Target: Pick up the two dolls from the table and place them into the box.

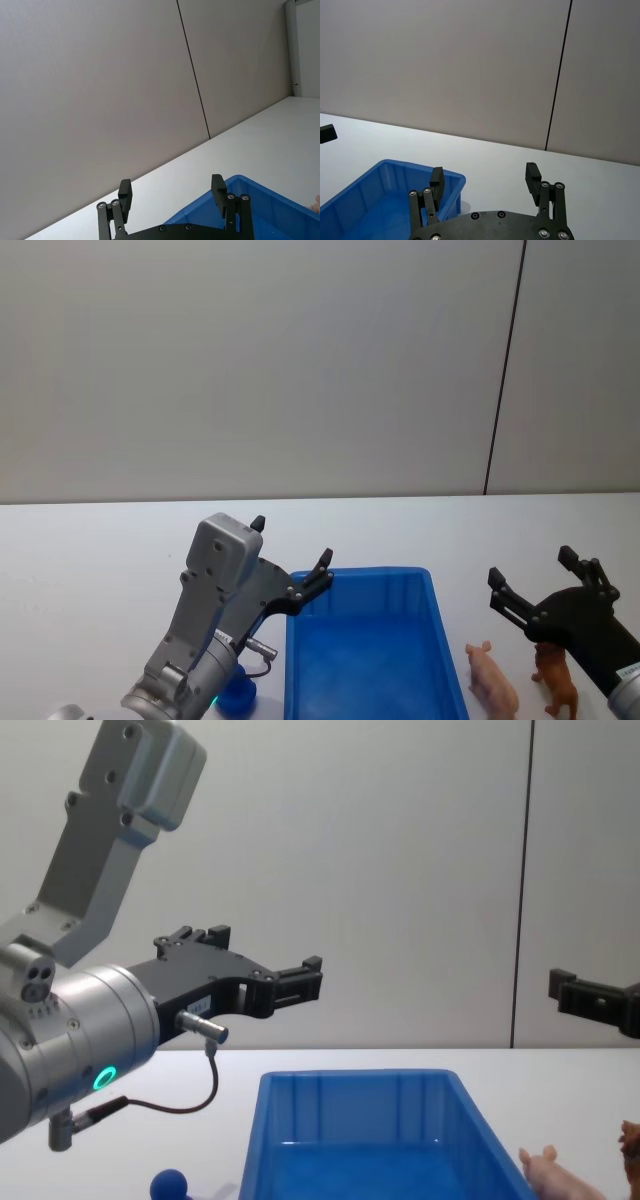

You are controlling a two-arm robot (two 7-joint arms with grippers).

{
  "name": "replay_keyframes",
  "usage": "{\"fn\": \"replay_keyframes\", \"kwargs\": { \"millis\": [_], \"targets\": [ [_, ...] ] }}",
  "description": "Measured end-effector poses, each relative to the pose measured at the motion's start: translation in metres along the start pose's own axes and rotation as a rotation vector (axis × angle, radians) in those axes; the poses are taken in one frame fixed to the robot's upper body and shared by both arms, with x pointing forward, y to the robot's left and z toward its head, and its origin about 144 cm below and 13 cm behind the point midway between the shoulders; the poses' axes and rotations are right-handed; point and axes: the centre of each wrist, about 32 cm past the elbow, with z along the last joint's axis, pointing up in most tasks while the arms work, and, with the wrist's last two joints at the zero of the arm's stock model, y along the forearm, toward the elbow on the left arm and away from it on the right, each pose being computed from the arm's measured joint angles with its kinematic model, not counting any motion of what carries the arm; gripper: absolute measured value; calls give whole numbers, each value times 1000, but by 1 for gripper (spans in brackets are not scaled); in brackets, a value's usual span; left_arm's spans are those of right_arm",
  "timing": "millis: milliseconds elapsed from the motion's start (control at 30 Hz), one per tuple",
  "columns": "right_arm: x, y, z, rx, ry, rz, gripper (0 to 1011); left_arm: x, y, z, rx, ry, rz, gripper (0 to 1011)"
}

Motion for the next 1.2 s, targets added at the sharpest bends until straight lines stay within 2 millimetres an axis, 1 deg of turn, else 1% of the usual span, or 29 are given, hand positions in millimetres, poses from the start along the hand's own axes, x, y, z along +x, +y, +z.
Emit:
{"fn": "replay_keyframes", "kwargs": {
  "millis": [1200],
  "targets": [
    [0,0,0,0,0,0,1001,0,0,0,0,0,0,1001]
  ]
}}
